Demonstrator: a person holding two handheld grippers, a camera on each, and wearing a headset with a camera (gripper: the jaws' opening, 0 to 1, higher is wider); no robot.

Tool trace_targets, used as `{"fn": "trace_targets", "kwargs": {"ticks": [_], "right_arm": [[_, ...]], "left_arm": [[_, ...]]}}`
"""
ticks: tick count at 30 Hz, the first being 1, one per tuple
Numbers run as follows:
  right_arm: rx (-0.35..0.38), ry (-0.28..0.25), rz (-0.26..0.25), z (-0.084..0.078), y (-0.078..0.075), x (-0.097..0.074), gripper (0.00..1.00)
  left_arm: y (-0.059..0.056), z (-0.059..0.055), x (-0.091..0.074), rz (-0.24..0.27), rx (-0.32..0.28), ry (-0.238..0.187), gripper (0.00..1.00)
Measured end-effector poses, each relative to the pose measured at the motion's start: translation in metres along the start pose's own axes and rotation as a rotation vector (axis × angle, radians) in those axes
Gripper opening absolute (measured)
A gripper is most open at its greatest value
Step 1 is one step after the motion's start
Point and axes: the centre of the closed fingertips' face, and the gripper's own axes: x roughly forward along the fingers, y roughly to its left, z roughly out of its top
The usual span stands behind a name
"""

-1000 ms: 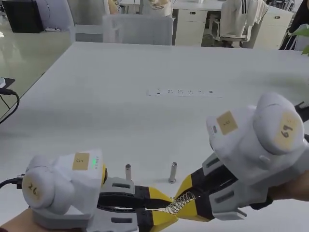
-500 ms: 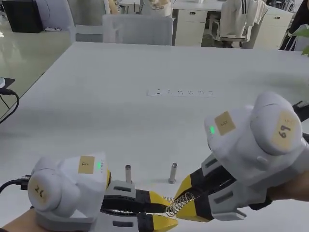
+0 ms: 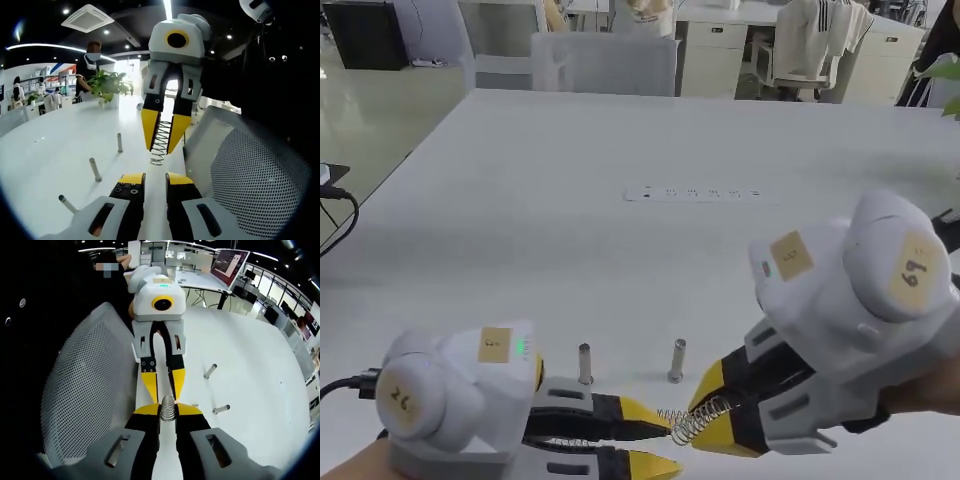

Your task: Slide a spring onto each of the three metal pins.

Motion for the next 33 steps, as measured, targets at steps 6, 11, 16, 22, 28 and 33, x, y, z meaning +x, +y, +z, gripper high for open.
{"fn": "trace_targets", "kwargs": {"ticks": [6, 11, 16, 22, 28, 33], "right_arm": [[0.005, 0.015, -0.011, -0.006, -0.003, -0.003, 0.09], [0.009, 0.024, -0.016, -0.010, -0.005, -0.005, 0.09], [0.013, 0.039, -0.025, -0.016, -0.007, -0.007, 0.09], [0.018, 0.055, -0.037, -0.023, -0.011, -0.011, 0.09], [0.024, 0.070, -0.052, -0.029, -0.015, -0.014, 0.09], [0.030, 0.077, -0.053, -0.032, -0.017, -0.015, 0.09]], "left_arm": [[0.004, -0.004, -0.003, 0.018, -0.015, 0.002, 0.13], [0.009, -0.007, -0.007, 0.045, -0.030, 0.001, 0.20], [0.015, -0.011, -0.013, 0.075, -0.048, 0.000, 0.25], [0.019, -0.016, -0.019, 0.104, -0.074, 0.000, 0.30], [0.025, -0.023, -0.028, 0.146, -0.106, 0.002, 0.37], [0.031, -0.027, -0.038, 0.180, -0.126, -0.004, 0.39]]}}
